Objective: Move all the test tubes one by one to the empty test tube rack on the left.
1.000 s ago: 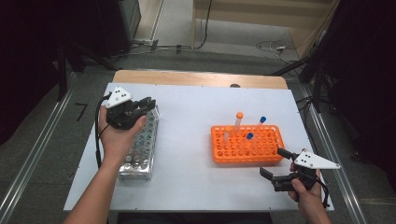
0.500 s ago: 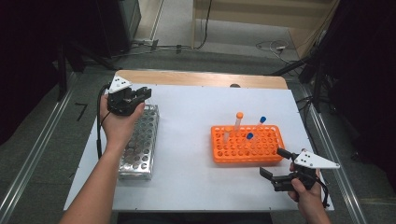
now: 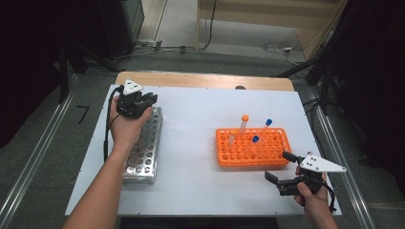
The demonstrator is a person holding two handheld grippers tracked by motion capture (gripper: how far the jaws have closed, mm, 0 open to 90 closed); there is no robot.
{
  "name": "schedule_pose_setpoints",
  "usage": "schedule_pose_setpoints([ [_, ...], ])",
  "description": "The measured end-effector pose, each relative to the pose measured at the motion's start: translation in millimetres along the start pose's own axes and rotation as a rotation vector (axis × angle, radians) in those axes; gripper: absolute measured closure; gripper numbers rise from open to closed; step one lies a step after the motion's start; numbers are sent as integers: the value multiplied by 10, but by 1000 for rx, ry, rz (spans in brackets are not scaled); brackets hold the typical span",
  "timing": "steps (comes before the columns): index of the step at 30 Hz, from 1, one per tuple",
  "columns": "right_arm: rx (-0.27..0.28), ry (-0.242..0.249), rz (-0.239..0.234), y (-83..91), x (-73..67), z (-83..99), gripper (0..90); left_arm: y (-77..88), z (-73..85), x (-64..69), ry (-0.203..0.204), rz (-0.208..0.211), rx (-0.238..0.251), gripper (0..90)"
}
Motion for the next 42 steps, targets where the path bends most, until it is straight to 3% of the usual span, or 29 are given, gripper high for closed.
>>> schedule_pose_setpoints([
  [14,-7,1,-6,-15,-8,9,0,-128,141,-21,26,-3,-72,762],
  [20,-9,-2,-5,-19,-14,7,0,-106,156,-27,44,-1,-56,748],
  [27,-10,-8,-6,-34,-14,4,0,29,118,-34,97,-1,-4,526],
  [31,-7,-15,-5,-51,-11,-5,0,157,102,0,130,19,34,380],
  [33,-7,-14,-3,-60,-12,-12,8,225,104,36,129,18,44,321],
  [42,-6,-36,17,-139,11,-27,49,544,155,238,155,100,97,138],
])
Point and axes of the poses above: each handheld gripper's, and its own axes: y roughly backward along the jaws, z roughly out of its underside, x roughly to its right, the point moved 3 cm from there along -y, roughly forward along the jaws, and after that the axes turned 9 degrees about x, right-handed, at the moved point
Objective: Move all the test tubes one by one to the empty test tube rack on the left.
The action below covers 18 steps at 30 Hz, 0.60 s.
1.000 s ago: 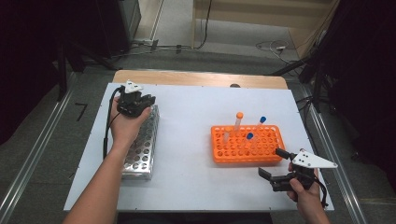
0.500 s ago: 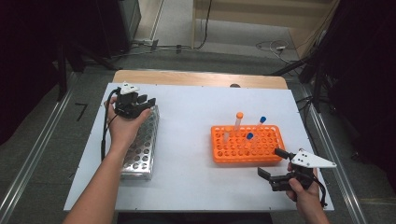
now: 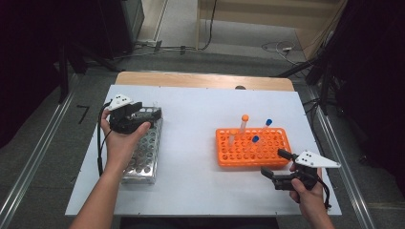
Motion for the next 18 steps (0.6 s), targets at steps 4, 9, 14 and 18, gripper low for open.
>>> schedule_pose_setpoints([
  [4,8,-8,2,-46,13,-9,108,136,52,147,-8,20,22,94],
  [9,2,-45,-21,-113,33,-5,120,276,115,307,0,45,52,78],
  [14,-1,-64,3,-192,52,-2,177,380,149,439,4,76,67,46],
  [18,-3,-69,50,-252,86,3,239,436,222,531,9,116,67,27],
])
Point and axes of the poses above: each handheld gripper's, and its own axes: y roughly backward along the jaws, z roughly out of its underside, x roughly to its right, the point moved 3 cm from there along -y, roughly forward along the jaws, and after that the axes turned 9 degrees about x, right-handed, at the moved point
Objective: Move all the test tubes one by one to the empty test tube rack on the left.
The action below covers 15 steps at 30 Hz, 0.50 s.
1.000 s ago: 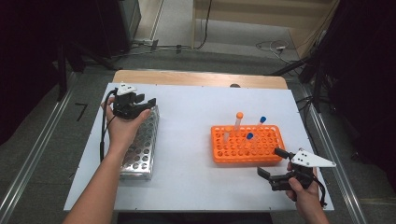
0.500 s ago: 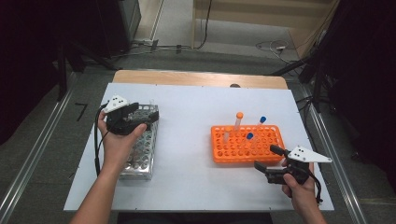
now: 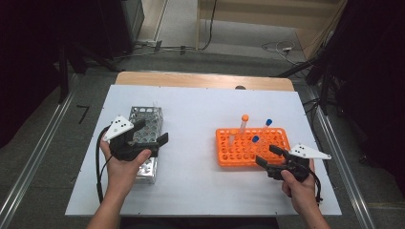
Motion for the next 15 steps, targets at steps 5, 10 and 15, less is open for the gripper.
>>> schedule_pose_setpoints([
  [5,3,-16,37,-82,29,0,310,37,129,84,22,27,6,0],
  [10,-10,-5,61,-170,34,27,378,36,196,163,15,56,-6,0],
  [15,-8,-9,94,-273,55,51,515,-6,287,219,17,67,-31,0],
])
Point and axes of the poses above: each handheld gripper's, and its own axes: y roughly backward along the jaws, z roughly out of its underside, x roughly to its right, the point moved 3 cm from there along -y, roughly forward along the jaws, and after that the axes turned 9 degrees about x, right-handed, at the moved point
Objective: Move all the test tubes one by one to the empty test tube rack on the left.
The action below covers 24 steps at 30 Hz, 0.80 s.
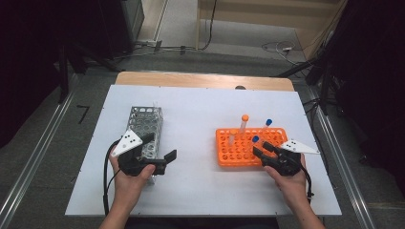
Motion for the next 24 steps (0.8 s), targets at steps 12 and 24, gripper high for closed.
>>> schedule_pose_setpoints([
  [12,-21,52,54,-25,48,64,730,-46,56,48,-3,17,-14,0],
  [24,79,41,59,171,37,-104,738,-80,72,94,-10,24,-20,0],
])
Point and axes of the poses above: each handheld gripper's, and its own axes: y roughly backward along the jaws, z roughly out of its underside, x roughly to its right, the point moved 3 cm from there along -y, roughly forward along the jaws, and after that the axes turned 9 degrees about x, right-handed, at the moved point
